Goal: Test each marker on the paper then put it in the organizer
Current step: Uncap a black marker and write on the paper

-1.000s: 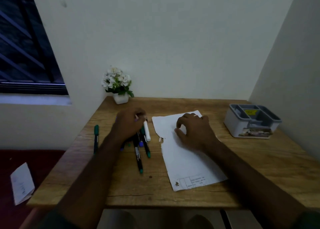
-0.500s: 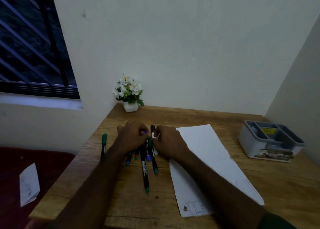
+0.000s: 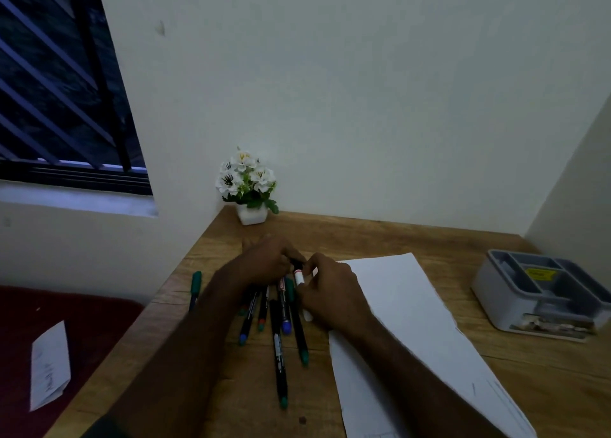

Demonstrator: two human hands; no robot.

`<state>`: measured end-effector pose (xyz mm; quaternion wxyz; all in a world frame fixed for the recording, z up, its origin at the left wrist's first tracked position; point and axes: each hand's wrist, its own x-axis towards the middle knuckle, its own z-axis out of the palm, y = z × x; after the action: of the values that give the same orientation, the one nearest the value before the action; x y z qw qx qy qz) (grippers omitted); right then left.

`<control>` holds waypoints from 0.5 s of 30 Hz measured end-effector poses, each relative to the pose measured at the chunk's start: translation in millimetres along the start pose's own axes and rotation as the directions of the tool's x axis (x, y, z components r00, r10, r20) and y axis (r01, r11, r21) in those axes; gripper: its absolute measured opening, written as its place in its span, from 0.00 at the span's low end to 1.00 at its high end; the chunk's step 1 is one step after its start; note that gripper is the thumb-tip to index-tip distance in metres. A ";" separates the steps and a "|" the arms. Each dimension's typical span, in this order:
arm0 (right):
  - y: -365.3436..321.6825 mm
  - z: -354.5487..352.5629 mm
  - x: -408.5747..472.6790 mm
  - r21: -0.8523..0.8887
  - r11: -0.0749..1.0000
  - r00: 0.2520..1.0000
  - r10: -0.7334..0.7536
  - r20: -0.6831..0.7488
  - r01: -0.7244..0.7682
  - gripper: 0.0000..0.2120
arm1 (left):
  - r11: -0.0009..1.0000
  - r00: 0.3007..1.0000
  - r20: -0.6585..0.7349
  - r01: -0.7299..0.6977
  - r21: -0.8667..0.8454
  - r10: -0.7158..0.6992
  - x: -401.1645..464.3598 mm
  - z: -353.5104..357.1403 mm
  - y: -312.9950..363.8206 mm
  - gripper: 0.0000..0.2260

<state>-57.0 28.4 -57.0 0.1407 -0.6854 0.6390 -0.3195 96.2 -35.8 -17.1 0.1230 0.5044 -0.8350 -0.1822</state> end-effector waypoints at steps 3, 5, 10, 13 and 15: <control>3.1 2.8 0.6 -0.006 1.000 1.000 -0.004 0.003 0.004 0.09 | 0.999 0.999 0.034 -0.029 0.034 0.028 -1.3 -1.4 -7.5 0.12; 2.4 3.6 0.4 -0.031 0.999 1.000 -0.013 0.003 0.013 0.10 | 0.995 0.997 0.050 -0.062 0.083 0.058 -2.4 -3.9 -8.4 0.12; -0.2 -16.1 3.8 0.124 0.991 0.991 0.058 -0.119 -0.043 0.09 | 0.991 0.991 0.017 -0.136 0.023 0.135 -4.8 -5.2 -8.5 0.13; 3.5 -38.3 7.2 0.267 0.962 0.989 0.083 -0.126 -0.047 0.07 | 0.970 0.966 -0.111 -0.240 -0.049 0.233 -5.6 -4.7 -11.0 0.09; 7.4 -51.8 7.0 0.444 0.894 0.987 0.125 -0.102 -0.067 0.03 | 0.940 0.926 -0.203 -0.337 -0.057 0.320 -4.3 -3.0 -7.7 0.04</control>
<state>-94.9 31.7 -20.5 0.2659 -0.5819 0.5912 -0.4911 105.5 -35.8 -17.9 0.2539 0.3663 -0.8829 -0.1477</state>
